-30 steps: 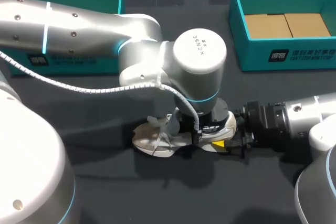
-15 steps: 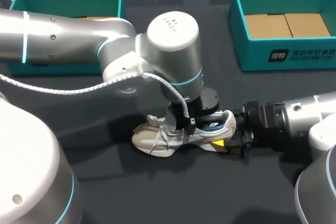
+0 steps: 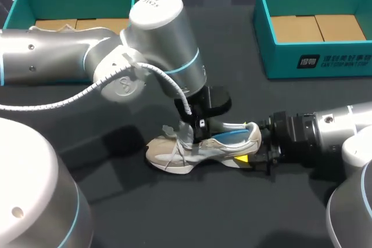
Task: Take the shoe out of the shoebox, open the shoe tongue, remove and reinsert the insole, then place the shoe into the shoebox
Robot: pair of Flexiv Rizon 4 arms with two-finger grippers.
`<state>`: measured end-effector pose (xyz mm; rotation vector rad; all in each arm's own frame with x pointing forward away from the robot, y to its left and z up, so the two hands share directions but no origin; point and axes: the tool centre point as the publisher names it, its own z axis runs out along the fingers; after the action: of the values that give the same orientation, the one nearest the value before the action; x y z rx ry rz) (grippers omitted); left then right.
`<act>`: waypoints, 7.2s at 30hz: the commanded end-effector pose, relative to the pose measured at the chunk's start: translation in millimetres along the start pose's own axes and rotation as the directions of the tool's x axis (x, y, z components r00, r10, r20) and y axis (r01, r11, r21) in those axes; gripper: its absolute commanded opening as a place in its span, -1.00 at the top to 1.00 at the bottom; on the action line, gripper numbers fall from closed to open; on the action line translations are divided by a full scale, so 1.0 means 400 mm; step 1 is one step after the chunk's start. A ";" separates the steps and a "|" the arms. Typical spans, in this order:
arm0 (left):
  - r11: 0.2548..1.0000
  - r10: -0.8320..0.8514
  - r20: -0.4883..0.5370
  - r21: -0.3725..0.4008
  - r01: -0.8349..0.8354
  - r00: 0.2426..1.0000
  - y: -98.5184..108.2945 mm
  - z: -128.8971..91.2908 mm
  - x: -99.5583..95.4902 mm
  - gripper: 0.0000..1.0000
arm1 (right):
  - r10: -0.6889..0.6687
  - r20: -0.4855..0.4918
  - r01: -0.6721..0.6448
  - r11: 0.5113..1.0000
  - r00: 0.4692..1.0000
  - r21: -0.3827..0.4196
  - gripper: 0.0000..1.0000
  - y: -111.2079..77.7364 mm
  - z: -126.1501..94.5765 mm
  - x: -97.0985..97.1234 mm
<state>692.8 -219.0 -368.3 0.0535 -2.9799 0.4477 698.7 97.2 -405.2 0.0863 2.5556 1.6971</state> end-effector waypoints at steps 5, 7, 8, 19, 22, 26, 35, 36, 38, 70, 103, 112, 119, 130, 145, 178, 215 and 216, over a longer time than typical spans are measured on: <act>0.997 -0.003 0.006 0.073 0.003 1.000 0.015 -0.031 0.014 1.00 | 0.000 0.002 0.000 1.000 1.000 0.003 1.00 0.001 -0.002 0.003; 0.997 -0.011 0.000 0.082 0.010 1.000 0.015 -0.036 0.010 1.00 | 0.000 0.002 0.000 1.000 1.000 0.003 1.00 0.001 -0.002 0.003; 0.996 -0.014 0.001 0.086 0.014 1.000 0.014 -0.038 0.009 1.00 | 0.000 0.002 0.000 1.000 1.000 0.003 1.00 0.001 -0.002 0.003; 0.993 -0.054 -0.016 0.107 0.056 0.998 0.027 -0.044 -0.001 1.00 | 0.000 0.002 0.000 1.000 1.000 0.003 1.00 0.001 -0.002 0.003; 0.991 -0.066 -0.028 0.117 0.069 0.997 0.034 -0.051 -0.005 1.00 | 0.000 0.002 0.000 1.000 1.000 0.003 1.00 0.001 -0.002 0.003; 0.988 -0.073 -0.026 0.131 0.076 0.997 0.029 -0.059 -0.004 1.00 | 0.000 0.002 0.000 1.000 1.000 0.003 1.00 0.001 -0.002 0.003; 0.980 -0.065 -0.039 0.187 0.071 0.997 -0.010 -0.089 0.014 1.00 | 0.000 0.002 0.000 1.000 1.000 0.003 1.00 0.001 -0.002 0.003; 0.980 -0.064 -0.038 0.188 0.070 0.997 -0.016 -0.089 0.016 1.00 | 0.000 0.002 0.000 1.000 1.000 0.003 1.00 0.001 -0.002 0.003; 0.979 -0.064 -0.036 0.193 0.070 0.997 -0.029 -0.089 0.018 1.00 | 0.000 0.002 0.000 1.000 1.000 0.003 1.00 0.001 -0.002 0.003; 0.948 -0.161 0.081 0.289 0.131 0.984 -0.157 -0.079 0.016 0.26 | 0.000 0.002 0.000 1.000 1.000 0.003 1.00 0.001 -0.002 0.003; 0.906 -0.168 0.294 0.422 0.030 0.941 -0.205 -0.040 0.014 0.02 | 0.000 0.002 0.000 1.000 1.000 0.003 1.00 0.001 -0.002 0.003; 0.901 -0.147 0.306 0.434 0.000 0.941 -0.223 -0.025 -0.005 0.07 | 0.000 0.002 0.000 1.000 1.000 0.003 1.00 0.001 -0.002 0.003; 0.899 -0.145 0.301 0.438 -0.002 0.943 -0.232 -0.009 -0.016 0.22 | 0.000 0.002 0.000 1.000 1.000 0.003 1.00 0.001 -0.002 0.003; 0.894 -0.158 0.284 0.447 0.015 0.946 -0.244 -0.004 -0.031 1.00 | 0.000 0.002 0.000 1.000 1.000 0.003 1.00 0.001 -0.002 0.003; 0.902 -0.155 0.128 0.423 0.088 0.980 -0.299 -0.127 0.003 1.00 | 0.000 0.002 0.000 1.000 1.000 0.003 1.00 0.001 -0.002 0.003; 0.888 -0.059 -0.056 0.452 0.077 0.997 -0.382 -0.243 0.088 1.00 | 0.000 0.002 0.000 1.000 1.000 0.003 1.00 0.001 -0.002 0.003; 0.520 -0.089 -0.277 0.806 0.282 0.957 -0.337 -0.676 0.167 1.00 | 0.000 0.002 0.000 1.000 1.000 0.003 1.00 0.001 -0.002 0.003; 0.520 -0.089 -0.277 0.806 0.282 0.957 -0.337 -0.676 0.167 1.00 | 0.000 0.002 0.000 1.000 1.000 0.003 1.00 0.001 -0.002 0.003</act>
<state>667.6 -273.2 -64.5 0.3900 -2.2112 1.6984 698.3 96.4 -405.6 0.0862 2.5557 1.6967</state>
